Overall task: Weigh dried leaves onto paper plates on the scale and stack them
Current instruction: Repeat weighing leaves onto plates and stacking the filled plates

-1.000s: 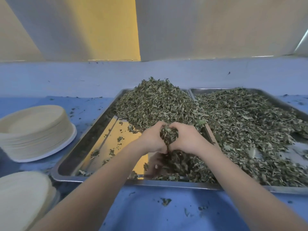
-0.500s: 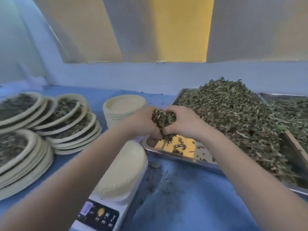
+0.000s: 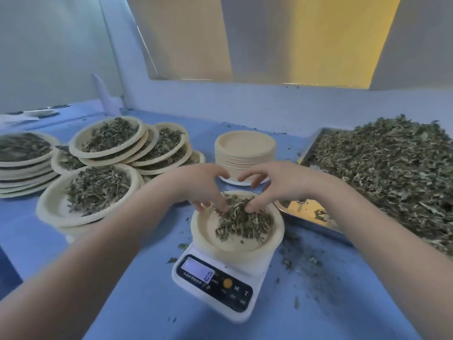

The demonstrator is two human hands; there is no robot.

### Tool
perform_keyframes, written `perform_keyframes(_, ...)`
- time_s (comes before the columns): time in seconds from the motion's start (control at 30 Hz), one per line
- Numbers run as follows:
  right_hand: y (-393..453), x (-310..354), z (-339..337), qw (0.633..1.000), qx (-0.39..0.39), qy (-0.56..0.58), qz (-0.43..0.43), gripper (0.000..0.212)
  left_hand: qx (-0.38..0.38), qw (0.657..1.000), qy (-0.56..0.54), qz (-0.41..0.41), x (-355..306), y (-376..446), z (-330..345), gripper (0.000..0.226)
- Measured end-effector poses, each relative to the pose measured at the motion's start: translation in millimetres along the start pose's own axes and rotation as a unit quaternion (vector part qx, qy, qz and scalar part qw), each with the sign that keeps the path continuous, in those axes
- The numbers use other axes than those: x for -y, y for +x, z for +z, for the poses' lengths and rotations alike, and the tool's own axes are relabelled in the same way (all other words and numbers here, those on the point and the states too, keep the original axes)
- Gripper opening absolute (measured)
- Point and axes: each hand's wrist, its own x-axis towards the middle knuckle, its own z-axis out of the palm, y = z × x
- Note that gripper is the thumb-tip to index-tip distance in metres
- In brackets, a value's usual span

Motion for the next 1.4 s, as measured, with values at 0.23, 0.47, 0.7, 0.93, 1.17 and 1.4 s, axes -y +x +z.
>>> perform_keyframes(0.23,1.8,2.6,11.4,0.999,-0.045,0.008,0.006,0.04,-0.032,0.998,-0.019,0.049,-2.8,8.0,7.3,0.046)
perform_keyframes(0.47,-1.1,5.4,14.1,0.997,-0.065,0.03,0.005,0.03,-0.057,0.995,-0.055,0.069,-1.6,10.8,14.0,0.027)
perform_keyframes(0.7,-1.1,6.8,14.7,0.995,-0.082,0.05,-0.013,0.026,-0.074,0.993,-0.055,0.07,-5.4,6.8,12.5,0.023)
perform_keyframes(0.93,-4.7,3.4,14.9,0.995,-0.094,0.037,-0.023,0.021,-0.083,0.992,-0.065,0.074,-10.9,7.1,15.3,0.025)
perform_keyframes(1.17,-18.7,-22.6,20.2,0.99,0.093,-0.092,0.049,0.134,-0.124,0.992,0.032,-0.01,22.4,11.9,29.1,0.053)
perform_keyframes(1.4,-16.6,-30.6,34.4,0.989,0.108,-0.092,0.031,0.147,-0.158,0.978,-0.112,-0.077,45.2,13.1,43.0,0.027)
